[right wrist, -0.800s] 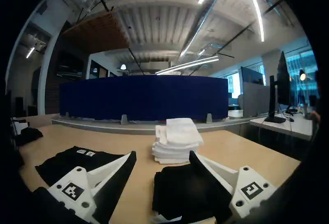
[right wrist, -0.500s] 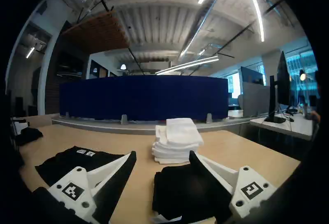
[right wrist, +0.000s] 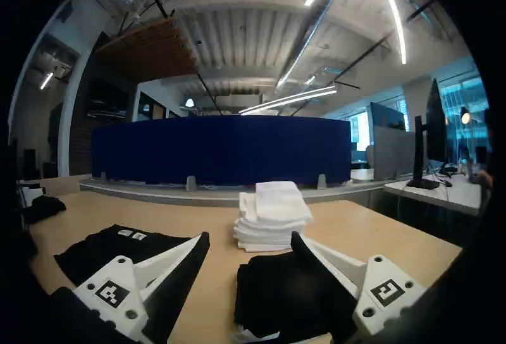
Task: Fold towel
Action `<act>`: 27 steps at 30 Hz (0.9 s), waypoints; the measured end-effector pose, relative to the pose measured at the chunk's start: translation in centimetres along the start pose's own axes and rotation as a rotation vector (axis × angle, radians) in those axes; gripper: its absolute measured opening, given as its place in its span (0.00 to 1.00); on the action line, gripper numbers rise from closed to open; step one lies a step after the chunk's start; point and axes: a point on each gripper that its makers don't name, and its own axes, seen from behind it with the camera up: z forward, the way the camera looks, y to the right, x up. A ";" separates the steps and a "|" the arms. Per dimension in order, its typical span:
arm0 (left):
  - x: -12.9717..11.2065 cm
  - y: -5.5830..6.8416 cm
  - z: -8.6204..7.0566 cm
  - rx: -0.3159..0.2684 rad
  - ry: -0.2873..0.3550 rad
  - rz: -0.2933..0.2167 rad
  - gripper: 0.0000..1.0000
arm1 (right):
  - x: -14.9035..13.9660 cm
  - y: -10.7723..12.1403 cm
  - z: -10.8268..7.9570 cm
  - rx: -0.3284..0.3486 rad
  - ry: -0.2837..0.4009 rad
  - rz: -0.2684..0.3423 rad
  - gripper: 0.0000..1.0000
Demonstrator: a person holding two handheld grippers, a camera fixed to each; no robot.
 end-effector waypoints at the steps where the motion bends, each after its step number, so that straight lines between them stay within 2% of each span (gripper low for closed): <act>1: 0.0 0.0 0.0 0.000 0.000 0.000 0.95 | 0.0 0.0 0.0 0.000 0.000 0.000 1.00; 20: 0.0 -0.3 0.0 0.009 0.001 0.002 0.95 | 0.2 -0.2 0.1 0.003 0.005 -0.001 1.00; 27: 2.4 0.3 -0.1 -0.011 0.019 -0.004 0.95 | 2.6 0.2 -0.2 -0.004 0.017 0.017 1.00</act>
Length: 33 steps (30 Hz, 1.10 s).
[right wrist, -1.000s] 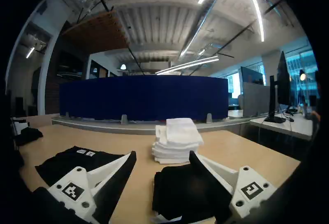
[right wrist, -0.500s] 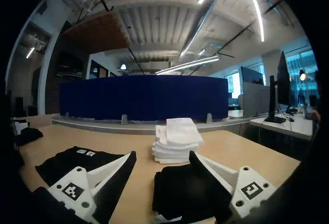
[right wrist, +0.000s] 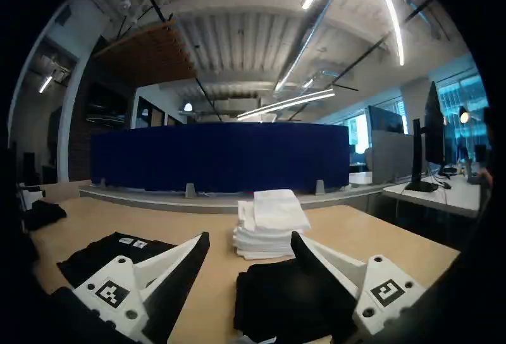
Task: Fold towel
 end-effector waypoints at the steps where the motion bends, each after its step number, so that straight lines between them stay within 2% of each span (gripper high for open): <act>1: 0.6 -0.1 0.1 0.000 -0.003 -0.005 0.95 | 0.5 -0.1 -0.1 0.001 -0.005 0.004 1.00; 5: 3.5 -0.5 0.3 0.003 -0.006 -0.014 0.95 | 3.3 -0.3 -0.6 0.003 -0.015 -0.002 1.00; 12: 10.1 -0.7 0.0 -0.001 0.008 0.007 0.95 | 9.8 -1.3 -1.3 0.011 -0.007 -0.045 1.00; 15: 12.5 -1.0 -0.1 0.002 0.007 0.009 0.96 | 12.4 -1.8 -1.5 0.015 -0.006 -0.044 1.00; 20: 15.7 -0.8 -0.5 -0.011 0.001 0.012 0.95 | 16.0 -2.2 -1.6 0.018 -0.006 -0.034 1.00; 24: 16.1 -0.2 -0.5 -0.033 -0.023 0.025 0.95 | 16.8 -2.6 -1.6 0.038 -0.028 -0.035 1.00; 33: 14.6 1.7 -0.5 -0.133 -0.140 0.072 0.95 | 16.0 -2.9 -1.4 0.099 -0.134 -0.083 1.00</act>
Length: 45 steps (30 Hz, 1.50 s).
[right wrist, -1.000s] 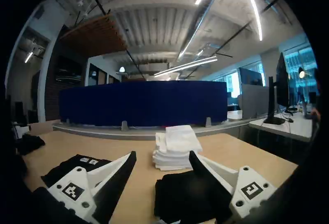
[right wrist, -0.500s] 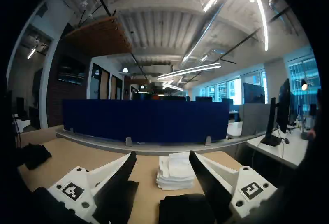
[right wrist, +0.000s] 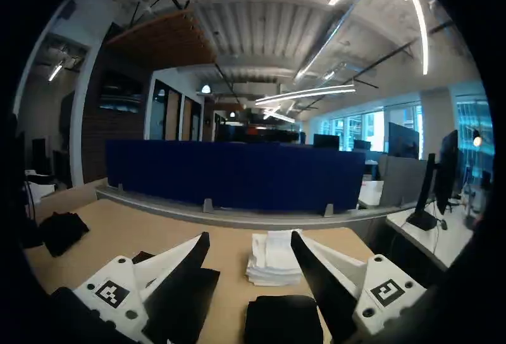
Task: Fold towel
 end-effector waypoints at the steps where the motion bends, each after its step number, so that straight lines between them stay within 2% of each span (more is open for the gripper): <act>1: -0.1 0.2 0.1 -0.013 -0.013 0.006 0.95 | -0.1 -0.2 0.0 0.014 -0.016 -0.005 1.00; 9: -1.2 2.5 0.0 -0.153 -0.120 0.081 0.95 | -1.7 -2.7 -0.4 0.177 -0.160 -0.067 1.00; 14: -3.0 4.2 -0.4 -0.249 -0.208 0.126 0.95 | -3.7 -4.9 -1.2 0.298 -0.266 -0.121 1.00; 19: -5.3 5.5 -0.9 -0.322 -0.296 0.149 0.96 | -5.9 -6.4 -1.7 0.373 -0.347 -0.161 1.00; 26: -7.3 6.6 -1.4 -0.384 -0.361 0.188 0.96 | -8.2 -7.4 -2.1 0.425 -0.431 -0.192 1.00; 33: -9.3 7.3 -1.6 -0.416 -0.394 0.211 0.96 | -10.6 -7.6 -2.2 0.433 -0.466 -0.226 1.00; 45: -15.9 9.3 -1.6 -0.467 -0.412 0.251 0.96 | -17.5 -9.4 -2.0 0.461 -0.501 -0.236 1.00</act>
